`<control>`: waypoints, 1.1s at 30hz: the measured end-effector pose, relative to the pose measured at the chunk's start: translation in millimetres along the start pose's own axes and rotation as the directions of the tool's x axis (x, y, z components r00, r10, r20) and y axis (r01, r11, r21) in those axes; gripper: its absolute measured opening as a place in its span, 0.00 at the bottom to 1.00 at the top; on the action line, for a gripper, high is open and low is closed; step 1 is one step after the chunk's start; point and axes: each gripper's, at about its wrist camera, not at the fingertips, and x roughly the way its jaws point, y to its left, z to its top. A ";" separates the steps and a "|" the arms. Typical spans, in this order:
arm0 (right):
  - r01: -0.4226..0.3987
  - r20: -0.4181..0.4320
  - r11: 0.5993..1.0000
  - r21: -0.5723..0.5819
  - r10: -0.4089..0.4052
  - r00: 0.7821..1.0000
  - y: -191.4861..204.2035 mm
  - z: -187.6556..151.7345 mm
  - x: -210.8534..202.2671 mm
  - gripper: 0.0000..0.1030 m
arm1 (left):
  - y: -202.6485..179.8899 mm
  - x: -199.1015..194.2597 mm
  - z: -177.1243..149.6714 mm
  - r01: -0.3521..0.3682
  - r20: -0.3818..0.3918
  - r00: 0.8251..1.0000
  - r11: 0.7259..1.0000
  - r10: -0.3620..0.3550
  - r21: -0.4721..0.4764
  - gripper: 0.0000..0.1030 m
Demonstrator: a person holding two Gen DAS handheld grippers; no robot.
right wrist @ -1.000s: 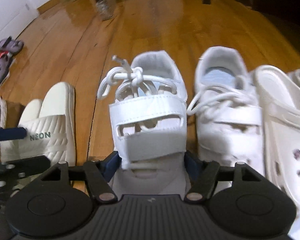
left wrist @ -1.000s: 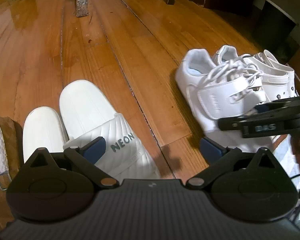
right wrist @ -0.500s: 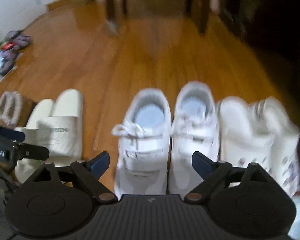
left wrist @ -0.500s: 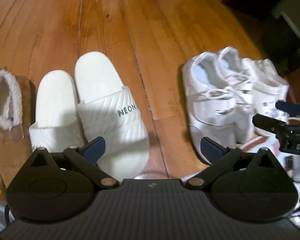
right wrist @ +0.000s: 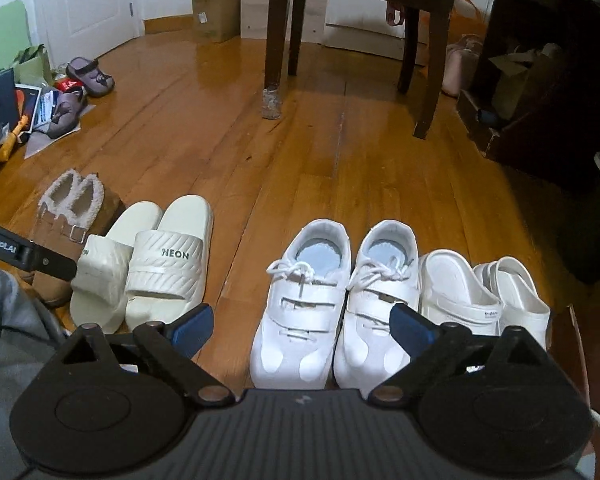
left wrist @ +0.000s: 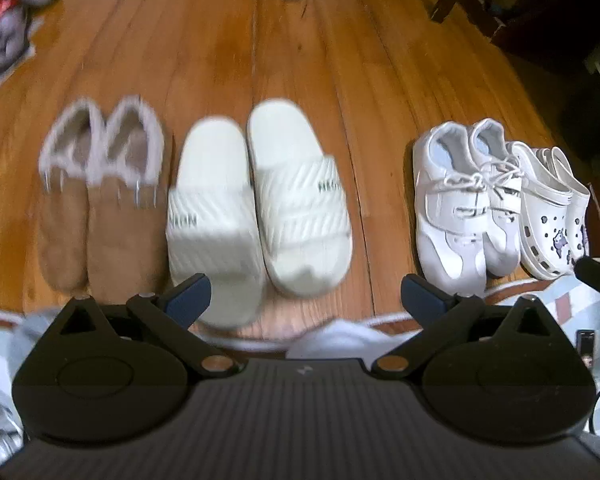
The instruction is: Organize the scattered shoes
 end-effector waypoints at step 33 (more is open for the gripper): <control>0.131 -0.096 0.987 0.093 -0.122 0.988 -81.2 -18.4 48.0 0.93 | -61.2 48.1 22.5 0.012 -0.068 0.998 0.999 -0.009 0.052 1.00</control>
